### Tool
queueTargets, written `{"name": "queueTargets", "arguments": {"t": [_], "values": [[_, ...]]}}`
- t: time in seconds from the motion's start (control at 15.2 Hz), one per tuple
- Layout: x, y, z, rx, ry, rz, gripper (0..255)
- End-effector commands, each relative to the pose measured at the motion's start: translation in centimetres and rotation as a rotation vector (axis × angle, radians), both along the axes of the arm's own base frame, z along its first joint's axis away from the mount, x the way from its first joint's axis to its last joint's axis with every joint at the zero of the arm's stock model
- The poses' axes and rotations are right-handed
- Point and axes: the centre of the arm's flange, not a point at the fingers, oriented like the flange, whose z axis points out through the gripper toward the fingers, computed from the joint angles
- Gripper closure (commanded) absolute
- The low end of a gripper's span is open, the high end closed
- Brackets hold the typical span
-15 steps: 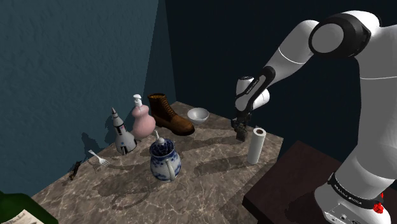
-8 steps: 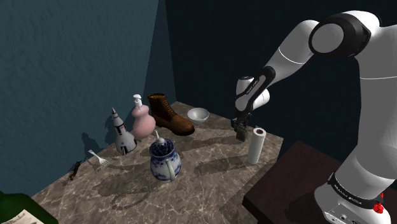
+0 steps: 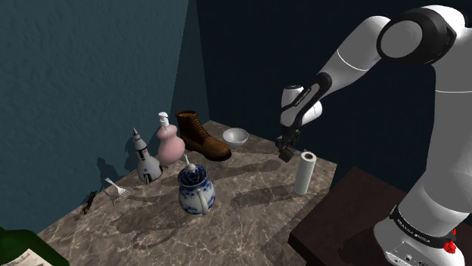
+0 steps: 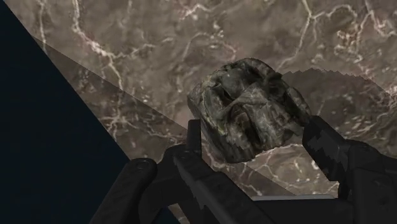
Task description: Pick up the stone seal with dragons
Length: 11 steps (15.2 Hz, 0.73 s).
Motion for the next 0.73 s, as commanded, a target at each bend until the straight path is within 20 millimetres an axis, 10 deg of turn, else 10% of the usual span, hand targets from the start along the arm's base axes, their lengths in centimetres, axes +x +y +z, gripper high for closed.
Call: {"name": "queueTargets", "arguments": {"t": [0.0,0.66], "values": [[0.1,-0.1,1.1,0.000,0.000,0.000,255],[0.1,-0.1,5.4,0.000,0.000,0.000,255]]}}
